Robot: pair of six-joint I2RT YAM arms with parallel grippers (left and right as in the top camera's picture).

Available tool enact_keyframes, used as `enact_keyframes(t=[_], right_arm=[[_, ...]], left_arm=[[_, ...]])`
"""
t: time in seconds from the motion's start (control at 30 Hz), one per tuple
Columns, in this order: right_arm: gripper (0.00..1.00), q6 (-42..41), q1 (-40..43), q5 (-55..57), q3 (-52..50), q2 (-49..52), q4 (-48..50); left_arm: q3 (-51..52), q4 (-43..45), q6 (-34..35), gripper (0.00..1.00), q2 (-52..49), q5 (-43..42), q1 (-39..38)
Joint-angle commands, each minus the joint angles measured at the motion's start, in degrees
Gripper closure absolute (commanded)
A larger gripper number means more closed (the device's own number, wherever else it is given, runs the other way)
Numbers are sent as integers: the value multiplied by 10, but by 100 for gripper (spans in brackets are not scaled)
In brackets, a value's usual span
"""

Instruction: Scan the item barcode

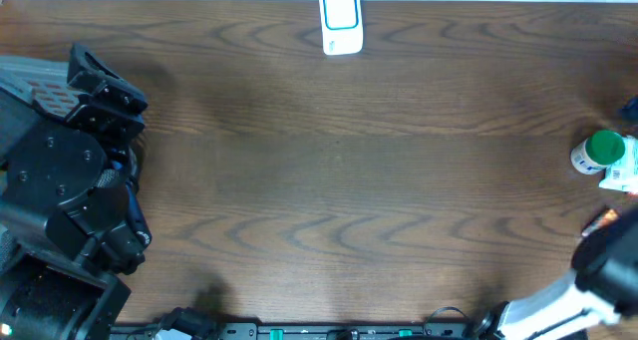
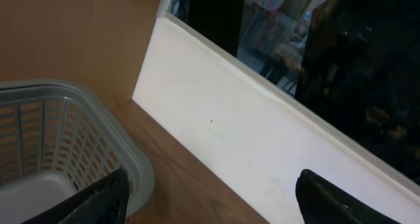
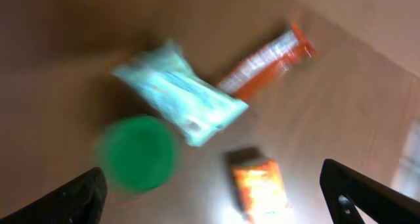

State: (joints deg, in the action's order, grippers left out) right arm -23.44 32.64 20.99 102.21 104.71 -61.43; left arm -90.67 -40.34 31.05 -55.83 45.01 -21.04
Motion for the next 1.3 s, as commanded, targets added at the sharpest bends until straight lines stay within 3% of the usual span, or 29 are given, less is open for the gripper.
enact_keyframes(t=[0.0,0.17,0.7,0.83,1.03,1.27], right_arm=[[1,46,0,-165,19,-164,20],[1,63,0,-303,19,-341,35],[1,89,0,-249,20,-804,-4],[1,99,-3,-142,20,-877,-23],[1,236,-49,-155,21,-923,-58],[1,252,-224,-153,22,-925,-176]], left_arm=[[-2,0,-8,19,1,9,2],[-2,0,-8,19,1,9,2],[-2,1,-8,18,1,9,2],[-2,1,-8,18,1,9,2],[-2,0,-8,18,1,9,2],[-2,0,-8,18,1,9,2]])
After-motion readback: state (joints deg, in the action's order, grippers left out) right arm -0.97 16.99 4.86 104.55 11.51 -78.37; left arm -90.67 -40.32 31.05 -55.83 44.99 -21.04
